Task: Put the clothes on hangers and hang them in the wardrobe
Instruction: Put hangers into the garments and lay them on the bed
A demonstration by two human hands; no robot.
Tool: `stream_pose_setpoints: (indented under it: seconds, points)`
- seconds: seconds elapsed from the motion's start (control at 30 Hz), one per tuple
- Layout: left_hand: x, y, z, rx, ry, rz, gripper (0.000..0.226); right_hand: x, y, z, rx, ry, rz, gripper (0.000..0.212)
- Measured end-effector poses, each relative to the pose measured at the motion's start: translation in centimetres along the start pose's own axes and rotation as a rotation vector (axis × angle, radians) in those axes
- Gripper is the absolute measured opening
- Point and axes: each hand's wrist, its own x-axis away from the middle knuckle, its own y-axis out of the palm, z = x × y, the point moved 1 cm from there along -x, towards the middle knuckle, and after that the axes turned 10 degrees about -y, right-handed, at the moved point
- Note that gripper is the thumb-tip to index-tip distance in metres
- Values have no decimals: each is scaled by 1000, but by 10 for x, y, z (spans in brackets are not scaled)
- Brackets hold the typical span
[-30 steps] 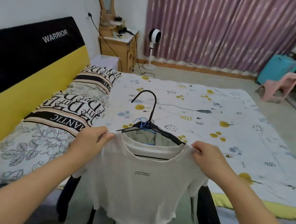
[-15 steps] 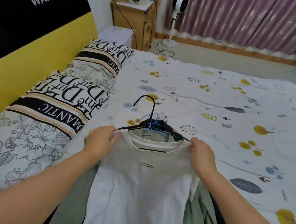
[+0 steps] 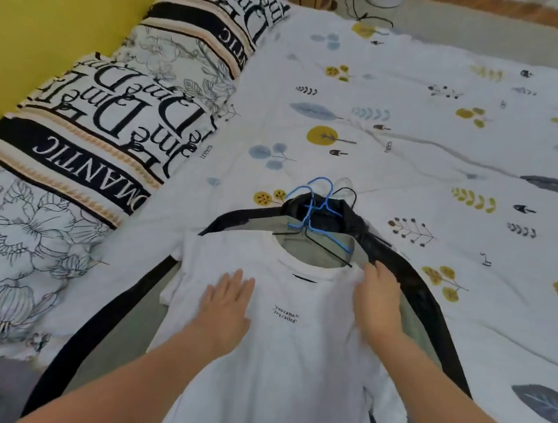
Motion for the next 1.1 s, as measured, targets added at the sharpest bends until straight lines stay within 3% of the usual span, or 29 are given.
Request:
stream_pose_setpoints:
  seconds: [0.07, 0.2, 0.33, 0.43, 0.63, 0.87, 1.1]
  points:
    - [-11, 10, 0, -14, -4, -16, 68, 16, 22, -10, 38, -29, -41, 54]
    - [-25, 21, -1, -41, -10, -113, 67, 33, 56, -14, 102, -66, -389, 66]
    - [-31, 12, 0, -21, -30, -167, 64, 21, 53, -10, 98, -52, -514, 67]
    - [-23, -9, 7, 38, -43, -150, 56, 16, 37, -15, 91, -54, -528, 65]
    - [34, -57, -4, 196, 65, -182, 43, 46, -25, -52, 52, -106, -367, 48]
    - [145, -82, -74, 271, 89, -127, 44, 139, -88, -120, 192, -202, -528, 41]
    - [278, -79, -162, 96, 81, -34, 38, 250, -133, -196, 286, -352, -573, 44]
